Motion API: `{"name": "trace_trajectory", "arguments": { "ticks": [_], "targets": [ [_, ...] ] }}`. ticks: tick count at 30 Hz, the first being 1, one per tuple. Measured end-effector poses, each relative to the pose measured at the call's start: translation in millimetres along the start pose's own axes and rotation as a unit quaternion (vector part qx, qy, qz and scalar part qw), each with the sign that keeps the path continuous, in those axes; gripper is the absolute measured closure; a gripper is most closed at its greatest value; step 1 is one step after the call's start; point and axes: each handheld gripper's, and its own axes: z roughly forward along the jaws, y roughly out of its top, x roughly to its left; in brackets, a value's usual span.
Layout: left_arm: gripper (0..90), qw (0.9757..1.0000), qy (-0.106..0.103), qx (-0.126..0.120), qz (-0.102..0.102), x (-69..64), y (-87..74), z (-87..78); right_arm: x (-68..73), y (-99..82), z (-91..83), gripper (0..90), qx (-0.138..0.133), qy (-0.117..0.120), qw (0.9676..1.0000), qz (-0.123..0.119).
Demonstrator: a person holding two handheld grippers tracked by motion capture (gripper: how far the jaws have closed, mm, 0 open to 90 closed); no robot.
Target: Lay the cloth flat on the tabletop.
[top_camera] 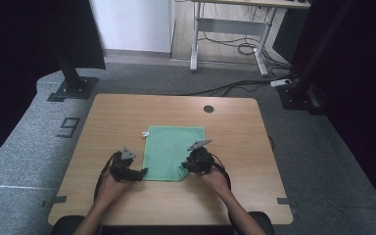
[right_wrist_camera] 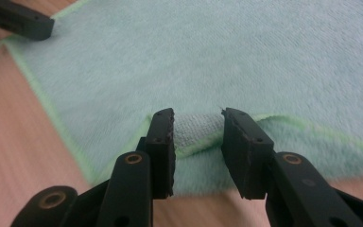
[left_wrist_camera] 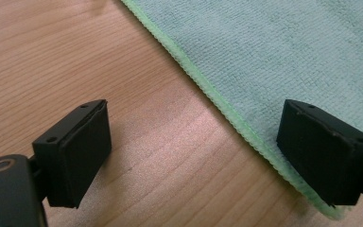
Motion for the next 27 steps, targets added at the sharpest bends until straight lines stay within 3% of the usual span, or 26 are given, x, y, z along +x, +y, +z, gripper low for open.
{"name": "trace_trajectory", "arguments": {
  "ticks": [10,12,15,18,21,27],
  "targets": [
    [10.7,1.0,0.0,0.0,0.0,0.0,0.0,0.0,-5.5,3.8,14.6,61.4,0.009,0.013,0.9999,0.006],
    [10.7,1.0,-0.001,0.0,0.0,0.1,0.0,0.0,-4.2,1.1,14.0,65.1,0.01,0.013,0.9999,0.005],
    [10.6,1.0,0.0,0.0,0.0,0.0,0.0,0.1,-0.7,-1.6,13.4,79.1,0.008,0.002,1.0,-0.003],
    [10.6,1.0,0.0,0.0,-0.001,-0.1,0.0,0.0,3.1,-2.3,13.0,84.8,0.007,-0.007,0.9999,-0.011],
    [10.6,1.0,0.001,0.0,-0.002,-0.3,-0.1,-0.1,6.6,-0.9,8.9,85.6,0.005,-0.017,0.9995,-0.027],
    [10.6,1.0,0.002,0.0,-0.003,-0.5,-0.2,-0.1,3.4,1.5,-20.1,84.7,-0.011,-0.016,0.9995,-0.025]
  ]
}}
